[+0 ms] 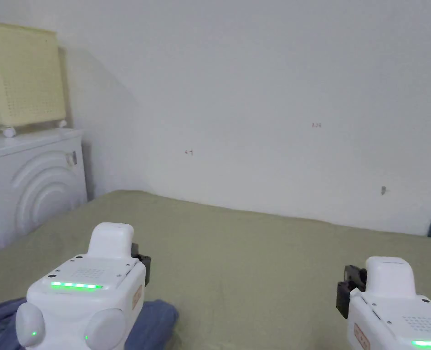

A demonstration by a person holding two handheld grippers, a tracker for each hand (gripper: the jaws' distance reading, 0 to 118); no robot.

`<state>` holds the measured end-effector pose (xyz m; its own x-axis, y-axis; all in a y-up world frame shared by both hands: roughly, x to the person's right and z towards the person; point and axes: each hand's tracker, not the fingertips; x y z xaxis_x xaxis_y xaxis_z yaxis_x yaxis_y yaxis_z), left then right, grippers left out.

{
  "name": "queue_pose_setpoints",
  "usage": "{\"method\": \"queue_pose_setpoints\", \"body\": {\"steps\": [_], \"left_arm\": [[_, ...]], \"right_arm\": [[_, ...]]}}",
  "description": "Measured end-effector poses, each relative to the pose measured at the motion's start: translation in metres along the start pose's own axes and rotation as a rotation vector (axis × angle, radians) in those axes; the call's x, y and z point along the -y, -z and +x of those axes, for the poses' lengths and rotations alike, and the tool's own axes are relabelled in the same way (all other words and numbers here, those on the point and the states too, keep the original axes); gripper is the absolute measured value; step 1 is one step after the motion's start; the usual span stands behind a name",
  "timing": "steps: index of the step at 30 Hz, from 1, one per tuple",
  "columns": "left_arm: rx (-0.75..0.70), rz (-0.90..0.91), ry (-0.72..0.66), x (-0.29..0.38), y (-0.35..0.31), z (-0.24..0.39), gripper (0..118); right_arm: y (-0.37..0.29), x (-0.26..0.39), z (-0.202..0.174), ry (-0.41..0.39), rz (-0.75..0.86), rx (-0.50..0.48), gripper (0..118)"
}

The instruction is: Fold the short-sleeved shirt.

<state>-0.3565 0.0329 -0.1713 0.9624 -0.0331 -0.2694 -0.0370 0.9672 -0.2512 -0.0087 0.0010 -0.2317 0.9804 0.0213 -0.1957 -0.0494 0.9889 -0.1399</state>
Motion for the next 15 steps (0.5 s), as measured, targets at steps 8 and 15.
{"method": "queue_pose_setpoints", "body": {"steps": [8, 15], "left_arm": [[-0.313, -0.04, -0.052, 0.016, -0.038, -0.124, 0], [-0.353, -0.076, -0.046, 0.028, -0.031, -0.153, 0]], "right_arm": [[0.038, -0.006, -0.125, 0.018, 0.018, -0.296, 0], [0.054, 0.0, -0.161, 0.008, -0.007, -0.361, 0]]}}
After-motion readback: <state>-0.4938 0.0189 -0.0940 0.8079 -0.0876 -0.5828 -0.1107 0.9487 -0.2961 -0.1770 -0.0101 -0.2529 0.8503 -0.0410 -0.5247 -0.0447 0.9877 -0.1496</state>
